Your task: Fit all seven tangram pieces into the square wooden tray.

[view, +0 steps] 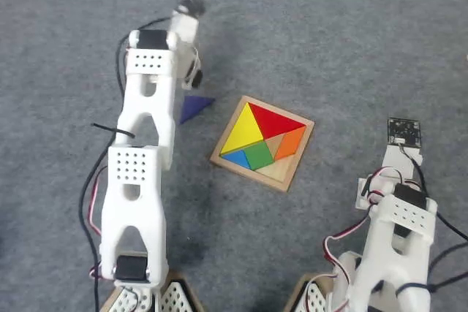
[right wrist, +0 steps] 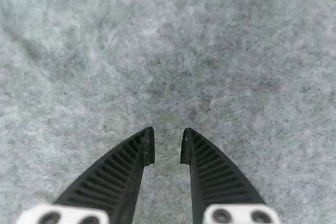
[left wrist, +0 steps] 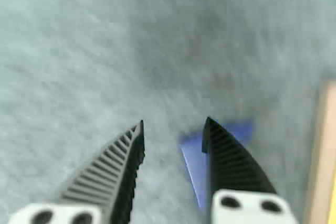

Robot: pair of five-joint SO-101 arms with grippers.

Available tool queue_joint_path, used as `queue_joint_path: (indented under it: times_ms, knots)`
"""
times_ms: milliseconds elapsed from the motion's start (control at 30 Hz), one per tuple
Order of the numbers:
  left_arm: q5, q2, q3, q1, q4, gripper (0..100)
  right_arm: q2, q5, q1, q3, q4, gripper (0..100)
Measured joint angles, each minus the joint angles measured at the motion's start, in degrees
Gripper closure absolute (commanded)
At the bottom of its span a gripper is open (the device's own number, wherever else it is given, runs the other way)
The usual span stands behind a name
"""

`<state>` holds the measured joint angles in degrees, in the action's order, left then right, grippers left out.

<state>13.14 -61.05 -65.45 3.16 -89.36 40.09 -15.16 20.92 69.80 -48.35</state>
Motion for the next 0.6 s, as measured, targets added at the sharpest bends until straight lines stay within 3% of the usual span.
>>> queue_joint_path:
  times_ms: [133,267,467,600]
  knots:
    - [-3.9,-3.9,-1.7,0.8,5.5,82,0.0,0.0,0.0,0.0,0.0,90.8]
    - [-3.1,-8.3,-1.7,0.5,5.5,82,0.0,0.0,0.0,0.0,0.0,90.8]
    - [0.0,-8.4,-3.8,0.6,-6.6,88,0.0,0.0,0.0,0.0,0.0,90.8]
    - [0.7,-5.6,1.1,0.4,-8.3,90,0.0,0.0,0.0,0.0,0.0,90.8]
